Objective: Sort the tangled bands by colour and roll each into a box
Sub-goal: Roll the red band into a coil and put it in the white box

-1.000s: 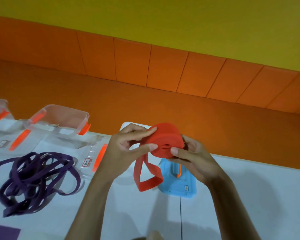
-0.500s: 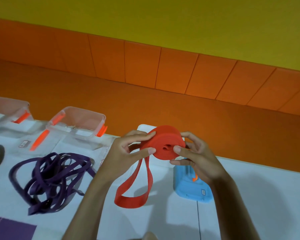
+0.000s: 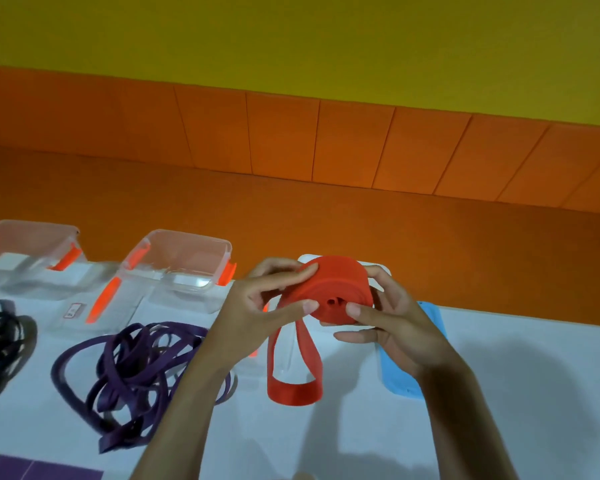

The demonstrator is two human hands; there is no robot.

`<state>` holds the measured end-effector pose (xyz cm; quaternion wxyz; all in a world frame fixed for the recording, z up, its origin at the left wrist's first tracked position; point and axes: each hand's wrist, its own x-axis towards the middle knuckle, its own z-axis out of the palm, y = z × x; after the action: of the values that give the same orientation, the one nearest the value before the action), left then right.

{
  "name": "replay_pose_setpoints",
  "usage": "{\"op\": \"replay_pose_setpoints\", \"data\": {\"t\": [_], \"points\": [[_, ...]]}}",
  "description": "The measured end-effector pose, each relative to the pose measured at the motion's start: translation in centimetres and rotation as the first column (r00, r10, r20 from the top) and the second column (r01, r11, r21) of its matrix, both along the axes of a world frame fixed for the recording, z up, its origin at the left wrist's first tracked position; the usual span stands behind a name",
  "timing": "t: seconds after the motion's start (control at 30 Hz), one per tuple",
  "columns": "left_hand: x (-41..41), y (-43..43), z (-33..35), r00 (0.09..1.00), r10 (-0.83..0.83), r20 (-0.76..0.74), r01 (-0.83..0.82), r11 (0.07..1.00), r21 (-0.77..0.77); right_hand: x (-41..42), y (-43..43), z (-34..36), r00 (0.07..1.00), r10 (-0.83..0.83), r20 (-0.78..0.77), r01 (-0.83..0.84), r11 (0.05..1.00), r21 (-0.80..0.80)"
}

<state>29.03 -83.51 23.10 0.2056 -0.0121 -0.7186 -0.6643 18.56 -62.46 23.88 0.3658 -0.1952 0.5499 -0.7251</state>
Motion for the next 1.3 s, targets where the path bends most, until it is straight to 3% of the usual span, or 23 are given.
{"op": "replay_pose_setpoints", "data": {"t": [0.1,0.23,0.3,0.6,0.77,0.97,1.1,1.3], "points": [[-0.1,-0.2,0.3,1.000,-0.002,-0.006,0.002,1.000,-0.011,0.8,-0.2,-0.2,1.000,-0.009,0.013,0.009,1.000,0.017],[-0.1,0.2,0.3,0.999,0.048,-0.017,-0.047,0.998,0.042,1.0,0.1,0.0,0.966,-0.042,-0.255,0.116,0.953,0.281],[-0.3,0.8,0.2,1.000,0.012,-0.014,-0.011,0.998,0.058,1.0,0.3,-0.1,0.948,-0.054,-0.315,0.157,0.937,0.313],[-1.3,0.5,0.0,0.991,-0.124,0.047,0.121,0.990,0.066,1.2,1.7,-0.8,0.972,-0.157,-0.177,0.184,0.971,0.151],[-1.7,2.1,0.2,1.000,-0.028,-0.011,0.030,0.984,0.176,1.1,2.6,-1.2,0.980,-0.154,-0.127,0.167,0.981,0.100],[-2.4,3.4,-0.1,0.999,-0.035,-0.023,0.037,0.994,0.104,0.7,3.6,-1.0,0.971,-0.210,-0.114,0.219,0.973,0.067],[-2.5,4.0,-0.3,0.996,-0.091,0.002,0.091,0.989,0.117,0.8,4.8,-1.4,0.991,-0.129,-0.043,0.130,0.991,0.033],[-3.3,6.5,0.0,0.997,0.004,-0.083,0.011,0.984,0.178,0.3,6.4,-1.2,0.997,-0.062,0.051,0.066,0.996,-0.063]]}}
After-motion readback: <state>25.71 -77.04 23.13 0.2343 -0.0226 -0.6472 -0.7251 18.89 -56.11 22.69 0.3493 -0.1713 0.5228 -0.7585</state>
